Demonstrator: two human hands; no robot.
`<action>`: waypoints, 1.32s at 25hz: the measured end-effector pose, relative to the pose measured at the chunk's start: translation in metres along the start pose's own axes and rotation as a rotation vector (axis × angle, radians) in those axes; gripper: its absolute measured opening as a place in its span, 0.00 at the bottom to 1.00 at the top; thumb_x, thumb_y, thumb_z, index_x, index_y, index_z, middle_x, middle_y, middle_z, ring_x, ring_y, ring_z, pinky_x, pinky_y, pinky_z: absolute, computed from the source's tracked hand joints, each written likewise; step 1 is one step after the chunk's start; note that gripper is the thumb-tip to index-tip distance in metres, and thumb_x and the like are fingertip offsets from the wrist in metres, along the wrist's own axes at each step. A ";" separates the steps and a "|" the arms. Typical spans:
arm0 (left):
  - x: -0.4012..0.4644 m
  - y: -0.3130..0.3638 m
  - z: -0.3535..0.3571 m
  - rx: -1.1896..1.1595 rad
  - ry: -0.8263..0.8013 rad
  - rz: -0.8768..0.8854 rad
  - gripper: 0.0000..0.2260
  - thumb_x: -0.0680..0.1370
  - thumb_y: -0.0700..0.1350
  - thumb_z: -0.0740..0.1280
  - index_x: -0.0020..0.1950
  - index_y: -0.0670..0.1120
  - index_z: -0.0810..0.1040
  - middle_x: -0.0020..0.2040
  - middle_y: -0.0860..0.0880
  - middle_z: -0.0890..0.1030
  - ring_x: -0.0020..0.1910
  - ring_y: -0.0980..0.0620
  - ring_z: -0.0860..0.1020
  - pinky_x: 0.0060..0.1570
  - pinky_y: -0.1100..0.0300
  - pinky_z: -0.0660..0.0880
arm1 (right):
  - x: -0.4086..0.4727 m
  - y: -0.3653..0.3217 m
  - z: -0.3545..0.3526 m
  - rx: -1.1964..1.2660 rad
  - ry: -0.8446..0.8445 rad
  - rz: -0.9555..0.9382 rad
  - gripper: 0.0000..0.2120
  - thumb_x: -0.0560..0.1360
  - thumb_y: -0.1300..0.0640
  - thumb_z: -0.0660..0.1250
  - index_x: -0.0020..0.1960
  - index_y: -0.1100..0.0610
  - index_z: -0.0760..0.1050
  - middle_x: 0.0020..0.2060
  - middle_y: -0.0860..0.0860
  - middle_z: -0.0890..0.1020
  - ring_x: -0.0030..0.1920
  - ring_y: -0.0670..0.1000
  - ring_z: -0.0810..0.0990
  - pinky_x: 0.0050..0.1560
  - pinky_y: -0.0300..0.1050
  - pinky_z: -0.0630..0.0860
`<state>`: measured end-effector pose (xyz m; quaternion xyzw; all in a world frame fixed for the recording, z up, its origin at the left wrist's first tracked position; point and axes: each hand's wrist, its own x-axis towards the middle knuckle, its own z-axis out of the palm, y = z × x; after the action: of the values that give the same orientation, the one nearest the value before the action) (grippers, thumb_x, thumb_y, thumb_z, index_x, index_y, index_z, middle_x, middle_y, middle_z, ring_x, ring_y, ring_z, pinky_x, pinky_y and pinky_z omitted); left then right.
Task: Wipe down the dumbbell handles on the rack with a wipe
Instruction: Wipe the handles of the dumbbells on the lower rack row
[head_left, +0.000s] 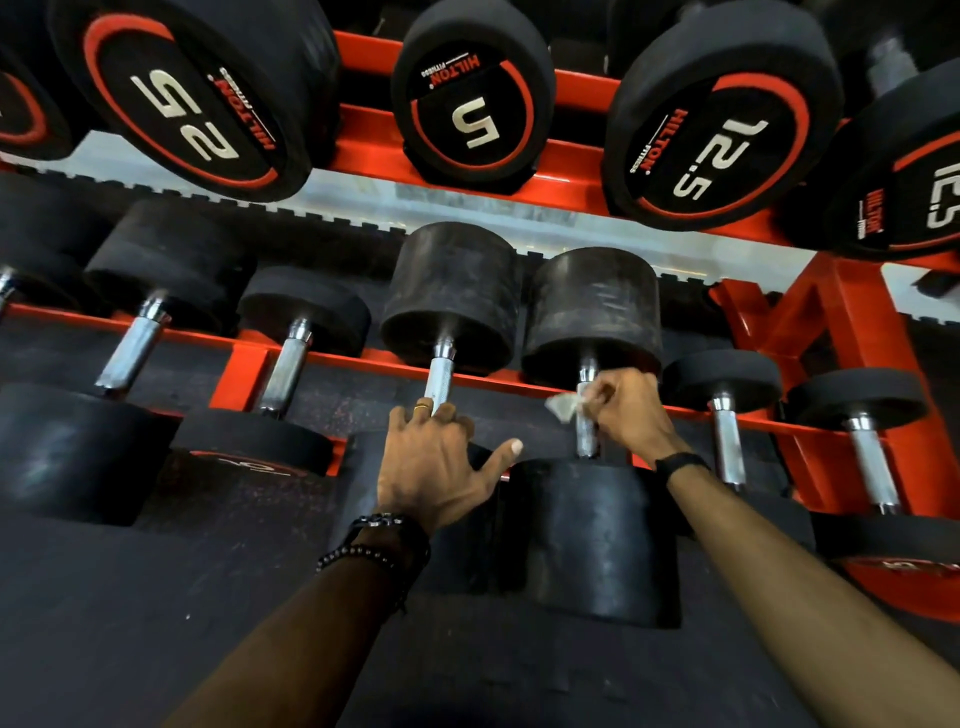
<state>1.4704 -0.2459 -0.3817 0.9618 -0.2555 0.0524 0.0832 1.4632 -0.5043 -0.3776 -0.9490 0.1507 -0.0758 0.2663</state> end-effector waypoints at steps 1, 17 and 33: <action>0.000 0.000 -0.001 0.002 -0.003 -0.001 0.35 0.75 0.73 0.46 0.47 0.49 0.84 0.47 0.50 0.82 0.53 0.48 0.77 0.55 0.51 0.67 | 0.006 -0.001 0.001 0.053 0.085 0.010 0.13 0.67 0.68 0.74 0.30 0.53 0.77 0.27 0.53 0.79 0.24 0.37 0.73 0.30 0.27 0.66; 0.000 -0.001 -0.002 0.022 -0.042 -0.003 0.35 0.76 0.73 0.46 0.50 0.50 0.83 0.51 0.50 0.81 0.56 0.48 0.75 0.57 0.50 0.67 | -0.023 0.009 0.005 -0.009 -0.104 0.228 0.11 0.67 0.72 0.67 0.32 0.60 0.82 0.30 0.54 0.82 0.27 0.43 0.76 0.30 0.27 0.71; 0.000 0.000 0.001 -0.001 -0.008 -0.021 0.34 0.76 0.73 0.48 0.49 0.49 0.84 0.50 0.49 0.81 0.54 0.48 0.76 0.56 0.50 0.68 | -0.009 0.000 0.013 0.002 0.113 0.250 0.02 0.67 0.67 0.73 0.37 0.62 0.83 0.35 0.56 0.84 0.39 0.54 0.82 0.39 0.37 0.76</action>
<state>1.4706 -0.2466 -0.3824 0.9646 -0.2458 0.0479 0.0830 1.4575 -0.4950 -0.3890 -0.9167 0.2826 -0.0952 0.2658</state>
